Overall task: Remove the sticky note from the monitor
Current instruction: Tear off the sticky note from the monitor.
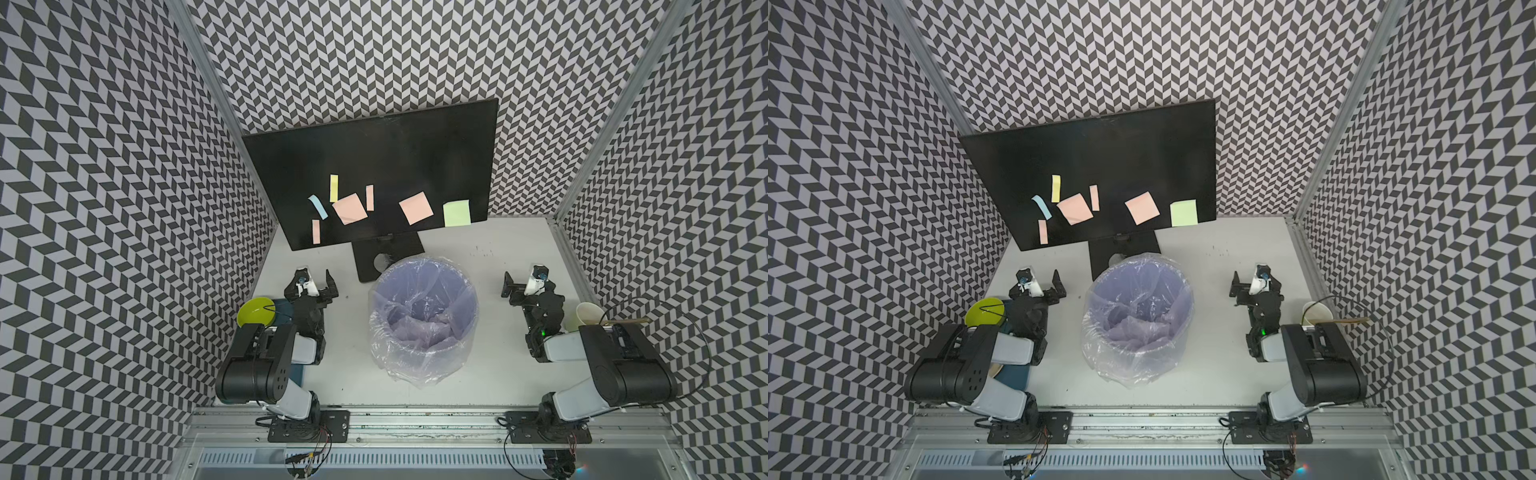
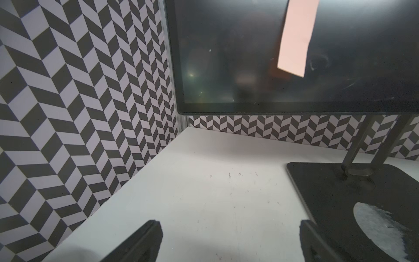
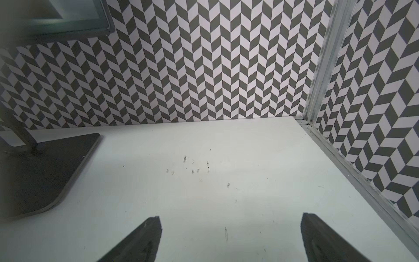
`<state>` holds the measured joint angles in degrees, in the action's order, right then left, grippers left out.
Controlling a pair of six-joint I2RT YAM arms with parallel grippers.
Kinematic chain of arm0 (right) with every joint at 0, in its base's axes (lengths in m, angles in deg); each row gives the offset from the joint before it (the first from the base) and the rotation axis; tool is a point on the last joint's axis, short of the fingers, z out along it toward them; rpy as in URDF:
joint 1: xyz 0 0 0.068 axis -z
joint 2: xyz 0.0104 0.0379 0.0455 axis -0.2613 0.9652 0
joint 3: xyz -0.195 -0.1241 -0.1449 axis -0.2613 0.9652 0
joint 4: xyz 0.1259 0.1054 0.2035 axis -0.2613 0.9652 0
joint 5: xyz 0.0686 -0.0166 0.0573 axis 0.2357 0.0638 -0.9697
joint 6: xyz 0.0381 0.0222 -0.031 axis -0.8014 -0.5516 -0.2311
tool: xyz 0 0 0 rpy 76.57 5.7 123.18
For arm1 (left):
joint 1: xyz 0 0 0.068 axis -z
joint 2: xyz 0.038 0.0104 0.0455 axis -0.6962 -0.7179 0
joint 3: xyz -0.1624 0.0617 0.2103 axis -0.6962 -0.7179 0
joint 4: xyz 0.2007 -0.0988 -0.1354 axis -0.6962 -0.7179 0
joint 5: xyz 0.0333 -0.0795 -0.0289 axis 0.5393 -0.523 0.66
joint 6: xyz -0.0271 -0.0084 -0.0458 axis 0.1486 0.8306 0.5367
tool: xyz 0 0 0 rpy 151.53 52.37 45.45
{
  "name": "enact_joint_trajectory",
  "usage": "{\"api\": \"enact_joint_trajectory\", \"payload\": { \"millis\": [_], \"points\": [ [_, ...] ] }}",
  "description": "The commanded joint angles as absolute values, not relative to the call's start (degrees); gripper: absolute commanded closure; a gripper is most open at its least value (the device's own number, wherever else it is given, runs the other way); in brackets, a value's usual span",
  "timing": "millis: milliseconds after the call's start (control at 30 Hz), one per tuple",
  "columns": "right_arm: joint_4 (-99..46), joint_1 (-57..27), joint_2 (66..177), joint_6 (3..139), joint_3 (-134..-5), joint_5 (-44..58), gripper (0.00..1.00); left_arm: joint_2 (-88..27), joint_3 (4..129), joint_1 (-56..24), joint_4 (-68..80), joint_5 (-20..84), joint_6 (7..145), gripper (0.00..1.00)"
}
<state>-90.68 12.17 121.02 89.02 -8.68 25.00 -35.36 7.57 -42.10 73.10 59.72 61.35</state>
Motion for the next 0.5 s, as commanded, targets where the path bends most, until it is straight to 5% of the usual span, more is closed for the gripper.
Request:
{"api": "enact_joint_trajectory", "payload": {
  "millis": [0, 467],
  "points": [
    [-94.9, 12.1, 120.8, 89.5, -8.9, 24.3, 0.01, -35.6, 7.2, -42.1, 74.5, 58.8, 61.4, 0.00],
    [-95.2, 12.1, 117.9, 90.4, -7.6, 22.4, 0.01, -29.9, 5.9, -42.0, 71.9, 60.4, 61.8, 0.00]
  ]
}}
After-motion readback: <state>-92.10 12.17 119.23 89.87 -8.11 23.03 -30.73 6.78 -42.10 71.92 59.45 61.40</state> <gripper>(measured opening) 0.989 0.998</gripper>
